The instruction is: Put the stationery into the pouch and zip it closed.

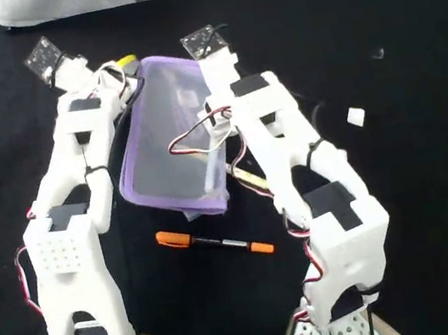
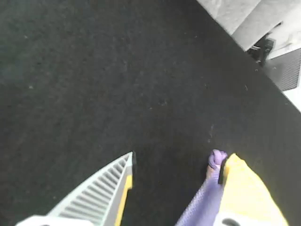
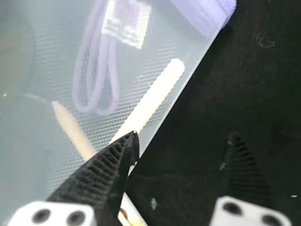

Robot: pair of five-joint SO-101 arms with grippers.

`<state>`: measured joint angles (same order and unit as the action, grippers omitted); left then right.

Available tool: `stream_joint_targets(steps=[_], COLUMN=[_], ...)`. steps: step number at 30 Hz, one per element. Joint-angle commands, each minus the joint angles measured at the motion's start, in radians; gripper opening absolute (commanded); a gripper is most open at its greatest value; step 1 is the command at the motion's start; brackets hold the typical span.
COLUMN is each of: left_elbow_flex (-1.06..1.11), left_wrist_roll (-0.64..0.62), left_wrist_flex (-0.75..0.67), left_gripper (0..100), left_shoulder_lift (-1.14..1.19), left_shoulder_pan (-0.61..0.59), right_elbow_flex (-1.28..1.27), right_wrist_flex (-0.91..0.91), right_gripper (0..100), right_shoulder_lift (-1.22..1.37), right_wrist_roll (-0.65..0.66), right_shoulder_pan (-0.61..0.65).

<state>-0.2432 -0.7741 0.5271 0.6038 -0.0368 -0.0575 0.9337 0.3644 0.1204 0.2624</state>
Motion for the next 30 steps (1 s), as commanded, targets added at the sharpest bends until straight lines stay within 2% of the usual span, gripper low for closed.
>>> stream_joint_targets(steps=[1,4,7,17,30], left_elbow_flex=[-0.15,-0.211,-0.225,-0.062,-0.093], left_wrist_roll=[-0.049,-0.06,-0.06,-0.06,-0.052], left_wrist_flex=[0.141,0.242,0.281,0.11,0.078], left_gripper=[32,32,32,32,32], left_shoulder_lift=[-0.02,-0.018,-0.008,-0.008,0.078], left_shoulder_pan=[-0.021,-0.016,0.008,0.041,0.102], right_elbow_flex=[-0.015,-0.016,-0.016,-0.048,-0.051], right_wrist_flex=[-0.014,-0.014,-0.014,-0.048,-0.048], right_gripper=[30.2,30.2,30.2,30.3,30.3], right_shoulder_lift=[0.016,0.016,0.016,0.016,0.016], right_wrist_roll=[0.009,0.009,0.011,0.012,0.012], right_shoulder_pan=[-0.002,-0.002,-0.003,-0.002,-0.002])
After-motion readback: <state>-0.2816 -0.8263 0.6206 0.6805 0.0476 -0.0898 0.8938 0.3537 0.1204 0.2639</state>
